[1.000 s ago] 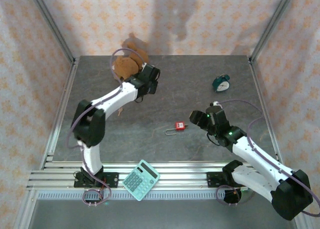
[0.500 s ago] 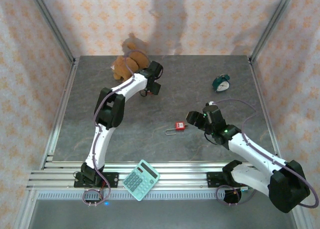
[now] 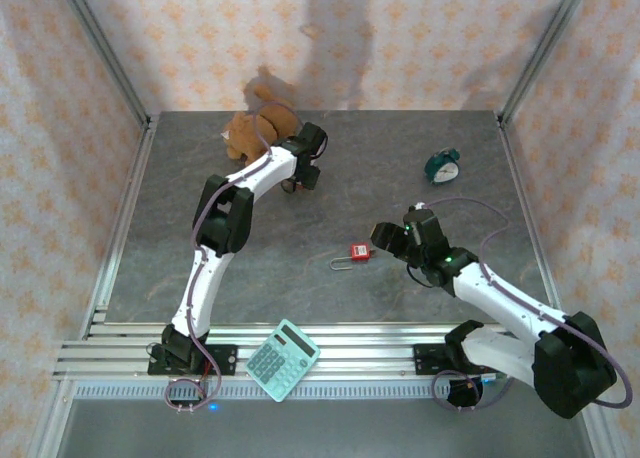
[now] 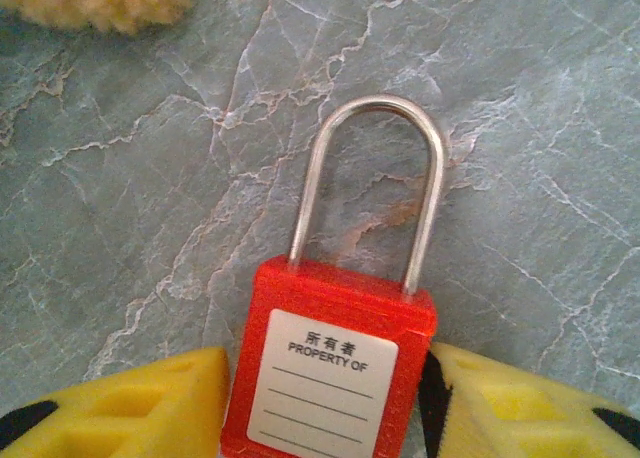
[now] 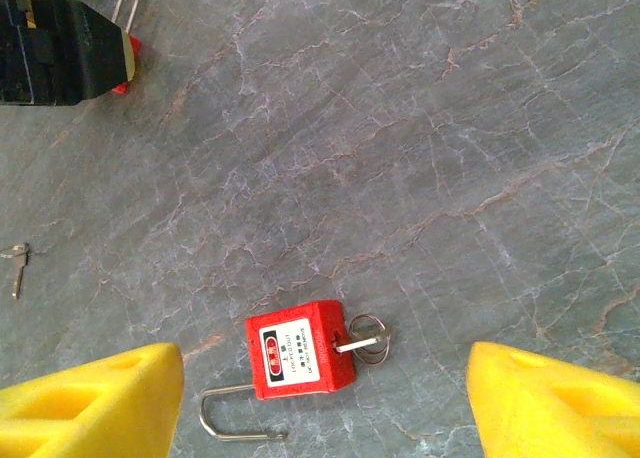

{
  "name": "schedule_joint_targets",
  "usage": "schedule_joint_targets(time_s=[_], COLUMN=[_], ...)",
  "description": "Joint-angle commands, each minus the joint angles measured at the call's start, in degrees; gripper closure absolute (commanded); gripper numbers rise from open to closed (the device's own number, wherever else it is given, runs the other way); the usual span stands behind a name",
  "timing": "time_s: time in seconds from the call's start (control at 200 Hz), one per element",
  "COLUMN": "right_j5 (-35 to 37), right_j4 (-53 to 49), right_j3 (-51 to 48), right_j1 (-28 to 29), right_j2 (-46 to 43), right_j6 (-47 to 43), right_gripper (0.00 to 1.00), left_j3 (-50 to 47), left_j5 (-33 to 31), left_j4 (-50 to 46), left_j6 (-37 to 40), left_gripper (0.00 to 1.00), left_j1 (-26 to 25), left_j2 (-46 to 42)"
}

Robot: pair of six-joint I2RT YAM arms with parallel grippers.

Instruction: Unlock with the key

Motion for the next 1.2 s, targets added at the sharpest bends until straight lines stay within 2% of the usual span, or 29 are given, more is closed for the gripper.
schedule_joint_targets(time_s=[0.0,0.43,0.576,0.761,1.056,1.191], right_j5=[-0.3,-0.12,0.37,-0.19,-1.64,-1.65], right_j4=[1.18,-0.74,-1.64,-3.72,-8.06,-9.67], right_j3=[1.96,2.58,2.29,3.22,3.9,3.81], right_j1=[-0.25,-0.18,-0.26,-0.21,-0.21,-0.22], right_j2=[0.7,-1.74,-3.62,-5.5,-9.42,-10.96], right_j6=[0.49,0.96,1.01,0.44,0.7,0.46], right_gripper=[0.27,0.27,0.27,0.27,0.27,0.27], left_j3=[1.51,-2.62,-7.57,-16.57,-34.39,-40.73], left_j5=[0.36,0.65,1.9,0.64,1.65,3.26], left_j4=[-1.92,-2.89,-2.05,0.13,6.53,8.85], left_j6=[-0.13,-1.57,-3.0,-4.13,-7.52,-5.77], left_gripper=[0.5,0.63,0.64,0.64,0.63,0.54], left_j1=[0.62,0.48,0.21,-3.36,-13.67,-15.82], left_j2=[1.55,-2.58,-6.21,-11.27,-20.02,-23.91])
